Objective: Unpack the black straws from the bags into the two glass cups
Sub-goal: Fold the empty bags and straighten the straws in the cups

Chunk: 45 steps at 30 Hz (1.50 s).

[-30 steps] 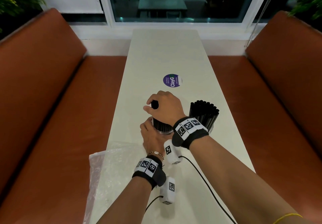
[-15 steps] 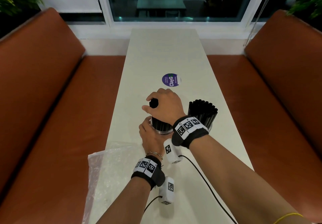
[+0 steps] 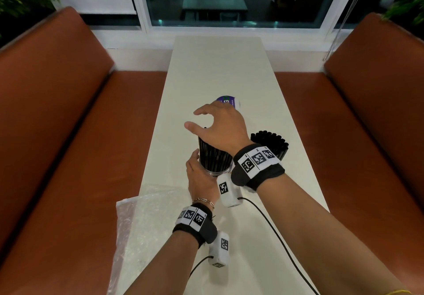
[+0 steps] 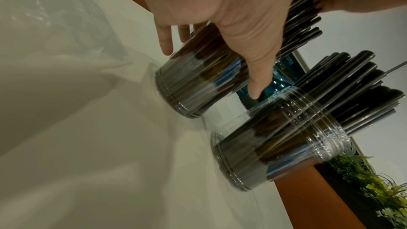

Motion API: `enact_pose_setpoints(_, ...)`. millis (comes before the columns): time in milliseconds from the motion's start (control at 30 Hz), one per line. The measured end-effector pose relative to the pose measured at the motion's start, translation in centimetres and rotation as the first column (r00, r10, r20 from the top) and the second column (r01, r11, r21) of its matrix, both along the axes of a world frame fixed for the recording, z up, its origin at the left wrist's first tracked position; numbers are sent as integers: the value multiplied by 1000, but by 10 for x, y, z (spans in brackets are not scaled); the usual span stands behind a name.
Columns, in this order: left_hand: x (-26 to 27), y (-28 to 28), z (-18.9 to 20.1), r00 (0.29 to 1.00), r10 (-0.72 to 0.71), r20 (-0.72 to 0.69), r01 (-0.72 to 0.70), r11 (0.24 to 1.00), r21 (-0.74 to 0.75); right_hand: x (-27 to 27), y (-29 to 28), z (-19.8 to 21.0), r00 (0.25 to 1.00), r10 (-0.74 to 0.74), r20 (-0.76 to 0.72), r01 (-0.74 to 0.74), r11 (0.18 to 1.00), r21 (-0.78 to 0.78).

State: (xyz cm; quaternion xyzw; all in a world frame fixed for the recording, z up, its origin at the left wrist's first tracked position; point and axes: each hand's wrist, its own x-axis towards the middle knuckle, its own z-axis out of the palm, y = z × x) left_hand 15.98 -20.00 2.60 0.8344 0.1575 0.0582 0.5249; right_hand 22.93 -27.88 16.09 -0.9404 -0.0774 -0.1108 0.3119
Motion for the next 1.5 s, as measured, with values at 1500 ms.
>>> enact_pose_setpoints(1500, -101, 136, 36, 991, 114, -75, -103, 984, 146, -214, -127, -40, 951, -72, -299, 136, 971, 198)
